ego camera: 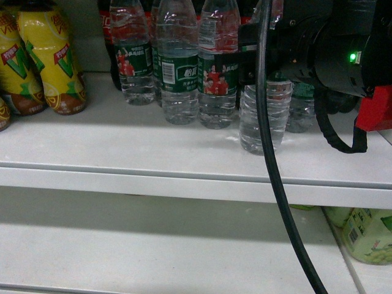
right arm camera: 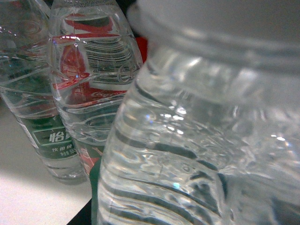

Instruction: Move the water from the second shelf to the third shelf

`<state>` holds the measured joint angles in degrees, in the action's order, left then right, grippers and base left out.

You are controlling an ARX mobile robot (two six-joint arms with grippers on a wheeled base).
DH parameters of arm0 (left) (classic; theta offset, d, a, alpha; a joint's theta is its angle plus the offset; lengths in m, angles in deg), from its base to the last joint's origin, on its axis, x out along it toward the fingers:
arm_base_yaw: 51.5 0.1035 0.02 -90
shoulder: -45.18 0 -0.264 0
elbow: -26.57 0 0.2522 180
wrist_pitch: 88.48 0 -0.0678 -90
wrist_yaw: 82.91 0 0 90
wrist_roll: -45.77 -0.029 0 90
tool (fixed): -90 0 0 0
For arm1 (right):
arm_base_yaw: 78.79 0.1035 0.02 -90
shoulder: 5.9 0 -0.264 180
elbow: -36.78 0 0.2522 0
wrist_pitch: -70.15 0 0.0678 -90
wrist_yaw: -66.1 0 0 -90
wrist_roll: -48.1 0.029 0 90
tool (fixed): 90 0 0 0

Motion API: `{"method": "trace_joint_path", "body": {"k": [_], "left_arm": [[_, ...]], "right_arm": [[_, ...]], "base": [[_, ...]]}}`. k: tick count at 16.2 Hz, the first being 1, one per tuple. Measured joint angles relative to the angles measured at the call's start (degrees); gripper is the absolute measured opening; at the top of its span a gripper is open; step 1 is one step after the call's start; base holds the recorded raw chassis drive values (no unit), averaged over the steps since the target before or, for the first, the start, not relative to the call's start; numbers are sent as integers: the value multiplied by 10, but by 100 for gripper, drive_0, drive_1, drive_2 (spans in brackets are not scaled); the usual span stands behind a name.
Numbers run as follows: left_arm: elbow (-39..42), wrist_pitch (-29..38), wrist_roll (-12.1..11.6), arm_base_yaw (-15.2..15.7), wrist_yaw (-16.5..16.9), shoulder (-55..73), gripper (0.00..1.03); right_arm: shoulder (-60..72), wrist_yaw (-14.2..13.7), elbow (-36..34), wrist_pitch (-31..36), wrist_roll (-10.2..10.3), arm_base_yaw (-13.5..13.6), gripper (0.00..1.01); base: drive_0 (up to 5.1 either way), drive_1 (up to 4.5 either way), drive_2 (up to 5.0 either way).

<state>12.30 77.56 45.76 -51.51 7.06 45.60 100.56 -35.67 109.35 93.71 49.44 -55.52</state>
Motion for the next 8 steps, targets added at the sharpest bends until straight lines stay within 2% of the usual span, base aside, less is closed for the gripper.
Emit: {"method": "trace_joint_path", "body": {"k": [4, 8], "left_arm": [[0, 0, 0, 0, 0, 0, 98], [0, 0, 0, 0, 0, 0, 98]], "right_arm": [[-37, 1, -23, -33, 11, 5, 44], [-159, 37, -140, -59, 32, 11, 44]], "base": [[0, 0, 0], [0, 0, 0]]}}
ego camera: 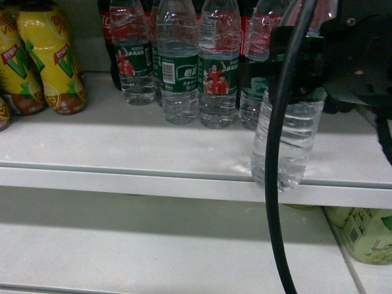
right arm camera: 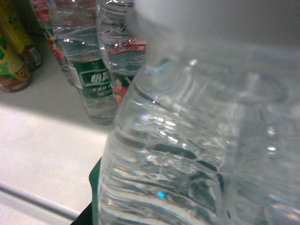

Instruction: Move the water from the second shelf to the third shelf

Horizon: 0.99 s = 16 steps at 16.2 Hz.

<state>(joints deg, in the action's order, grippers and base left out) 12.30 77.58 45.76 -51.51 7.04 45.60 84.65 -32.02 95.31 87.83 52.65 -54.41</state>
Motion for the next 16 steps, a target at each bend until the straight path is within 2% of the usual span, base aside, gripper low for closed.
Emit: {"method": "trace_joint_path", "body": {"k": [3, 6, 8, 9, 10, 12, 15, 16], "left_arm": [[0, 0, 0, 0, 0, 0, 98], [0, 0, 0, 0, 0, 0, 98], [0, 0, 0, 0, 0, 0, 98], [0, 0, 0, 0, 0, 0, 98], [0, 0, 0, 0, 0, 0, 98], [0, 0, 0, 0, 0, 0, 98], [0, 0, 0, 0, 0, 0, 98], [0, 0, 0, 0, 0, 0, 98]], "right_arm": [[-131, 26, -93, -36, 14, -17, 43], [-291, 23, -155, -102, 15, -42, 43], [-380, 27, -169, -152, 14, -43, 43], [-424, 37, -172, -180, 17, -52, 43], [-461, 47, -172, -208, 28, -66, 43], [-501, 47, -172, -257, 40, -90, 43], [-561, 45, -167, -307, 47, -122, 43], [-576, 31, -165, -312, 45, -131, 43]], "base": [[0, 0, 0], [0, 0, 0], [0, 0, 0], [0, 0, 0], [0, 0, 0], [0, 0, 0], [0, 0, 0], [0, 0, 0]]}}
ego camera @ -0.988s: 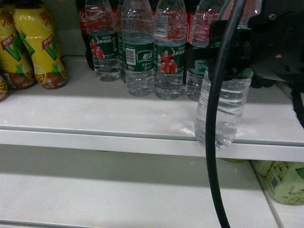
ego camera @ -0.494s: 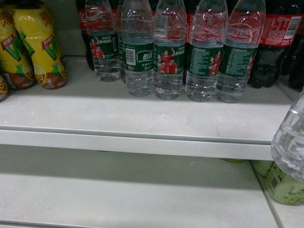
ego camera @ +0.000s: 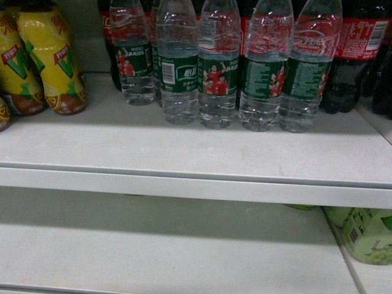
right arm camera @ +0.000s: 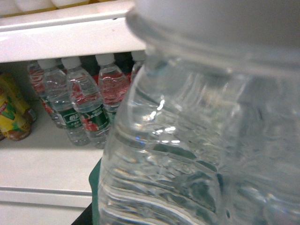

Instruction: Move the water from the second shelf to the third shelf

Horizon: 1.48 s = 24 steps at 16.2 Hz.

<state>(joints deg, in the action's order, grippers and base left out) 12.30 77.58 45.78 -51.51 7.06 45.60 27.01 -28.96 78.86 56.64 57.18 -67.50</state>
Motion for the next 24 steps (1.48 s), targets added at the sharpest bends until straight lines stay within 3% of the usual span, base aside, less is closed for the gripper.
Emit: {"method": "trace_joint_path", "body": {"k": [4, 6, 10, 24], "left_arm": [[0, 0, 0, 0, 0, 0, 98], [0, 0, 0, 0, 0, 0, 98], [0, 0, 0, 0, 0, 0, 98], [0, 0, 0, 0, 0, 0, 98]], "right_arm": [[-35, 23, 7, -33, -2, -81, 43], [-42, 37, 7, -45, -2, -92, 43], [-57, 87, 8, -73, -1, -89, 43], [-58, 85, 12, -77, -1, -79, 43]], "base": [[0, 0, 0], [0, 0, 0], [0, 0, 0], [0, 0, 0]]}}
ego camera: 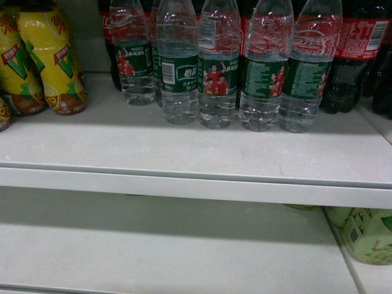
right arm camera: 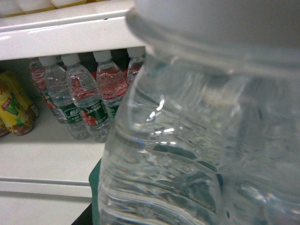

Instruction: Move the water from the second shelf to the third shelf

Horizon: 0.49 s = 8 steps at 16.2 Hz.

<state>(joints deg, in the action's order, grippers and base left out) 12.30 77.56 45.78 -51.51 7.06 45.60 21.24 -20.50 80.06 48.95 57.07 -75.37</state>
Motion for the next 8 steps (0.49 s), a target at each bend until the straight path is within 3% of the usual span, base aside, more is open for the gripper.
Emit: {"method": "trace_joint_path", "body": {"k": [8], "left_arm": [[0, -1, 0, 0, 0, 0, 98]], "right_arm": [[1, -1, 0, -3, 0, 0, 43]], "base": [[0, 0, 0]]}}
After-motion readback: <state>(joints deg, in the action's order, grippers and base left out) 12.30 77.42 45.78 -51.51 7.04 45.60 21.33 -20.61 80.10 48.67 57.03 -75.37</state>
